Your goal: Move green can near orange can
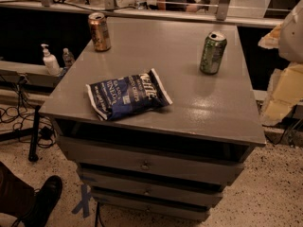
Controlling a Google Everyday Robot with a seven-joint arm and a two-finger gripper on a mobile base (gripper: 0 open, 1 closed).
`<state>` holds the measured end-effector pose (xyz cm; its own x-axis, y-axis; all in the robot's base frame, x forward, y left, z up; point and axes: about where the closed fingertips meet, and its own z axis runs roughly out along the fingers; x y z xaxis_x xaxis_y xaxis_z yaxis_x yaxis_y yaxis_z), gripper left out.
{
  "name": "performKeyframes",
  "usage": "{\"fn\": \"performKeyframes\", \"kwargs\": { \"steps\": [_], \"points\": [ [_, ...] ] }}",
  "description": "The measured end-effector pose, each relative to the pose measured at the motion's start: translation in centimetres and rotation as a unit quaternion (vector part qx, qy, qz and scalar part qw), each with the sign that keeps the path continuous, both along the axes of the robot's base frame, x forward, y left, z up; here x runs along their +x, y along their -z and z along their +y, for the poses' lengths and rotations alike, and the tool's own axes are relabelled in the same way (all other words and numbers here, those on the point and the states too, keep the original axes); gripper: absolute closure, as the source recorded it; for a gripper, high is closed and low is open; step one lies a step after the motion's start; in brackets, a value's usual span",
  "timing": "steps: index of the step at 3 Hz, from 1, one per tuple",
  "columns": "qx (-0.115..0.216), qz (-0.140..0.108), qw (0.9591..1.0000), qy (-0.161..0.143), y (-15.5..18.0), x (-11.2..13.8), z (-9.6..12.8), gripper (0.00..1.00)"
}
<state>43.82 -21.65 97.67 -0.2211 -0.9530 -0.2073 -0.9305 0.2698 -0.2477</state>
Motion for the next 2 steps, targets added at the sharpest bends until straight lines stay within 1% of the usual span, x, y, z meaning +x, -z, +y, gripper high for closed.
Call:
{"fn": "performKeyframes", "kwargs": {
  "steps": [1,2],
  "points": [
    [0.0,0.0,1.0,0.0,0.0,0.0,0.0,0.0],
    [0.017,-0.021,0.9996,-0.003,0.1,1.0,-0.2,0.0]
  ]
}}
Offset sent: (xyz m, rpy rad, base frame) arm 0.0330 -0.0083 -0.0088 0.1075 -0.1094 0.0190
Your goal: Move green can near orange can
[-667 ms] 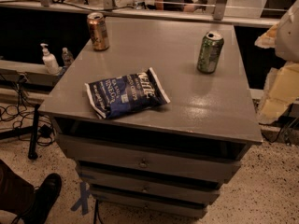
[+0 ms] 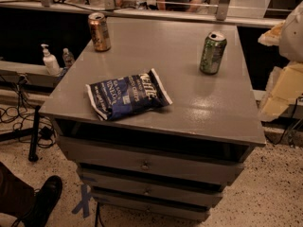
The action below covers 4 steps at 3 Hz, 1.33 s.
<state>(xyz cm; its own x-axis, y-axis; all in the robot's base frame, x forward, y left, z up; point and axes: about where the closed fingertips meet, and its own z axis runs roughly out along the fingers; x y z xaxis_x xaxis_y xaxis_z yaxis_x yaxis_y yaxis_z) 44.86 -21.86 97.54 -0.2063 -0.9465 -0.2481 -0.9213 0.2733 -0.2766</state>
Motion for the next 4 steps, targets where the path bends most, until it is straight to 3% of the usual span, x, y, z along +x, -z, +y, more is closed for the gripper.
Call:
{"fn": "performKeyframes", "kwargs": {
  "steps": [2,3,4],
  "points": [
    [0.042,-0.073,0.9963,0.015,2.3,7.5,-2.2,0.0],
    [0.087,-0.106,0.9895,0.046,3.1,11.8,-3.7,0.0],
    [0.155,-0.123,0.9768,0.083,3.7,15.6,-4.3,0.0]
  ]
}}
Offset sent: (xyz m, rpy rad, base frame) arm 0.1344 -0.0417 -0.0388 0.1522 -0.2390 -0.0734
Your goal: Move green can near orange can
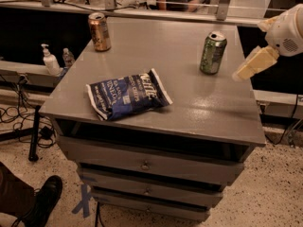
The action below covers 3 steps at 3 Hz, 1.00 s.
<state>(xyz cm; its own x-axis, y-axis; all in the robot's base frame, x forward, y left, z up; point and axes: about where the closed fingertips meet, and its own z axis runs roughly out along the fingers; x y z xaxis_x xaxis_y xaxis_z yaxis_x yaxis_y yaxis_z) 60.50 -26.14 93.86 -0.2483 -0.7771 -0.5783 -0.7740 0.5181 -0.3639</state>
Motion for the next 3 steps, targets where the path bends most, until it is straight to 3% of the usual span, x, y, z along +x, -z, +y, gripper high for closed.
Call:
{"fn": "performKeyframes", "kwargs": {
  "steps": [1,2,3],
  "points": [
    [0.077,-0.01,0.9969,0.017,0.8,3.1,0.5,0.0],
    [0.16,-0.011,0.9869,0.019,2.5,5.5,1.7,0.0],
    [0.231,-0.018,0.9728,0.005,4.4,7.4,3.1,0.0]
  ]
}}
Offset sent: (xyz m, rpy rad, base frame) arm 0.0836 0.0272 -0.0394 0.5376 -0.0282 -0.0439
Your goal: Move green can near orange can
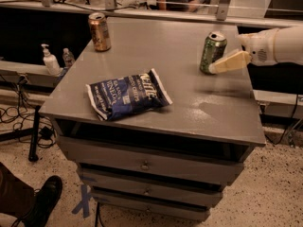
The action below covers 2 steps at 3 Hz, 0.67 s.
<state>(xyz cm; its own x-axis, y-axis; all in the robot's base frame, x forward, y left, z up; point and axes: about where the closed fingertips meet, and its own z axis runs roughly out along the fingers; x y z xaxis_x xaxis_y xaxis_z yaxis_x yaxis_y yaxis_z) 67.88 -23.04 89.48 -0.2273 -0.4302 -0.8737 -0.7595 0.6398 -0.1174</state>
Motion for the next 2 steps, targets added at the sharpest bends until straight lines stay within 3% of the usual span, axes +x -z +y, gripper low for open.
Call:
{"fn": "performKeyframes", "kwargs": {
  "steps": [1,2],
  "points": [
    [0.054,-0.008,0.9984,-0.014,1.4,1.3,1.5,0.0],
    [0.09,-0.009,0.9955,-0.029,2.1,2.0,3.2,0.17]
  ]
}}
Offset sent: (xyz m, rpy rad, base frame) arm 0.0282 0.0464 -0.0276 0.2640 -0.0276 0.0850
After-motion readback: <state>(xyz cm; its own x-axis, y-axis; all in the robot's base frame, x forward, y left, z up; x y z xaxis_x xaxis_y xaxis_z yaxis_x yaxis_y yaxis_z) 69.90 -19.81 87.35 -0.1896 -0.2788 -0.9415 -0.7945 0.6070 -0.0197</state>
